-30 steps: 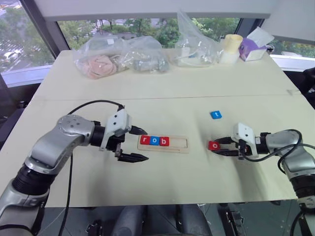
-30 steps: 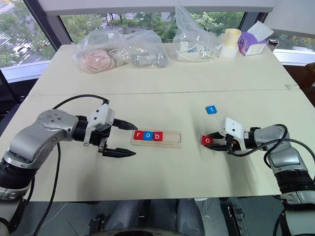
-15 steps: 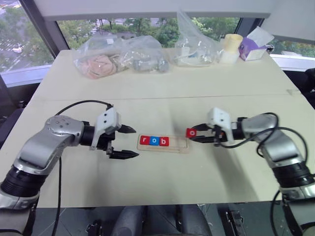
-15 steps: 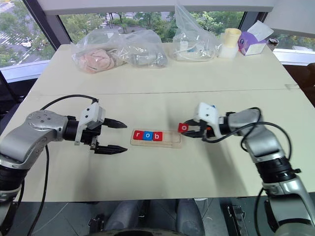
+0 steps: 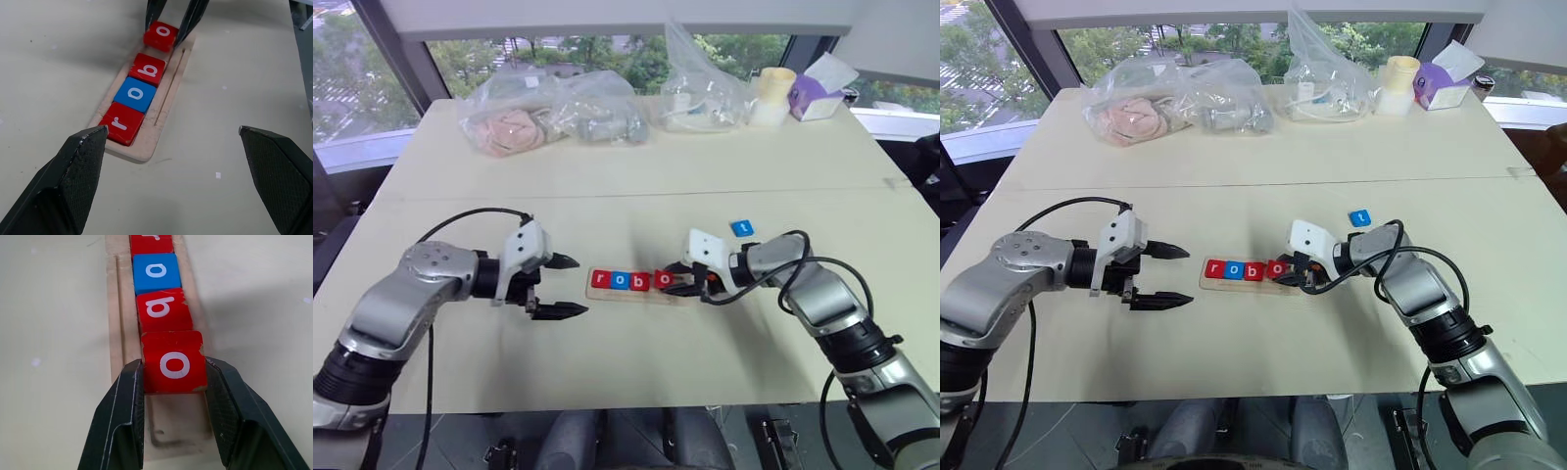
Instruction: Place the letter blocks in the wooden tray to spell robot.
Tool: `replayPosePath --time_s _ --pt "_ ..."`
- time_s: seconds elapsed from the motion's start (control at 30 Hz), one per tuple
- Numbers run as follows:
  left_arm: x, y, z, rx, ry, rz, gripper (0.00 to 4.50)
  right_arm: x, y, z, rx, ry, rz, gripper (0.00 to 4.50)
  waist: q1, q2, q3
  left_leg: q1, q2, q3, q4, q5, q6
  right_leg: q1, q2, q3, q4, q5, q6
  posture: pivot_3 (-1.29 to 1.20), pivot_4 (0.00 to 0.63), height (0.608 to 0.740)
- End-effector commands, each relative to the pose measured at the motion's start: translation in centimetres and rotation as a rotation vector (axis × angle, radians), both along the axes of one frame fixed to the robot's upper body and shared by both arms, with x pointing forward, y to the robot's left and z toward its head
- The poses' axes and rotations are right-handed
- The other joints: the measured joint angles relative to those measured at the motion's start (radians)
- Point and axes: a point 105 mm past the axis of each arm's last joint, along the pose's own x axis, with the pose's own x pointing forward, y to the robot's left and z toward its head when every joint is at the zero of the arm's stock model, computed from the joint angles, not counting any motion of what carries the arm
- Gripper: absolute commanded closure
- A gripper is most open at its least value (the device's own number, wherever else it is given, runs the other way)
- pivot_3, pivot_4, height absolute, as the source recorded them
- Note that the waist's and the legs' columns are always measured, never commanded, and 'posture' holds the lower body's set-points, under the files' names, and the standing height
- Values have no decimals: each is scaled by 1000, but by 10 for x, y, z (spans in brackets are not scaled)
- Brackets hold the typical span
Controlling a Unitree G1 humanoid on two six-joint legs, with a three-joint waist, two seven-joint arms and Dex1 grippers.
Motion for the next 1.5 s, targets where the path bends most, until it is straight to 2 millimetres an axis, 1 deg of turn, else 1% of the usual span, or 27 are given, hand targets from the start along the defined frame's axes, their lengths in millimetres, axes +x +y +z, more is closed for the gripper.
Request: replayPosePath --time_s 0.03,0.27,0.33,0.47,0.5,0.7,0.93,1.03,1.17,1.3,1.37,1.5 --pt "1 -2 9 -11 -52 -2 0 -1 10 11 20 -44 28 3333 0 0 0 0 0 0 0 0 0 0 0 0 0 0 0 0 150 740" --pt "2 -4 9 -17 -56 -3 0 2 12 7 20 -45 18 3333 0 0 0 0 0 0 0 0 0 0 0 0 0 0 0 0 150 740" --pt "3 -5 9 -18 -58 -1 0 3 11 6 15 -51 15 2288 0 0 0 0 0 0 0 0 0 0 0 0 0 0 0 0 150 740" --pt "4 -5 10 -22 -62 0 0 7 11 8 14 -86 8 349 0 0 0 0 0 0 0 0 0 0 1 0 0 0 0 0 150 740" --pt "4 -5 10 -23 -62 0 0 9 11 9 16 -94 5 43 0 0 0 0 0 0 0 0 0 0 1 0 0 0 0 0 150 740" --pt "6 -6 11 -26 -68 2 0 12 12 20 45 -124 0 43 -1 0 0 0 0 0 0 0 0 0 1 0 0 0 0 0 150 740" --pt "7 -10 11 -32 -73 -2 0 19 6 12 1 -157 -23 43 -1 0 0 0 0 0 0 0 0 0 1 0 0 0 0 0 150 740" --pt "7 -10 11 -33 -74 -2 0 22 5 14 -1 -176 -27 43 -1 0 0 0 0 0 0 0 0 0 1 0 0 0 0 0 150 740" --pt "7 -11 11 -36 -73 -3 0 24 7 19 7 -209 -14 43 -2 0 0 0 0 0 0 0 0 0 1 0 0 0 0 0 150 740" --pt "7 -12 11 -37 -75 0 0 15 10 26 23 -234 49 43 -2 0 0 0 0 0 0 0 0 0 1 0 1 1 0 0 150 740" --pt "7 -12 11 -37 -76 0 0 15 9 28 23 -252 51 43 -2 0 0 0 0 0 0 0 0 0 1 0 1 1 0 0 150 740" --pt "7 -11 11 -38 -75 4 0 16 4 41 60 -278 20 43 -2 0 0 0 0 0 0 0 0 0 2 0 1 1 0 0 150 740"
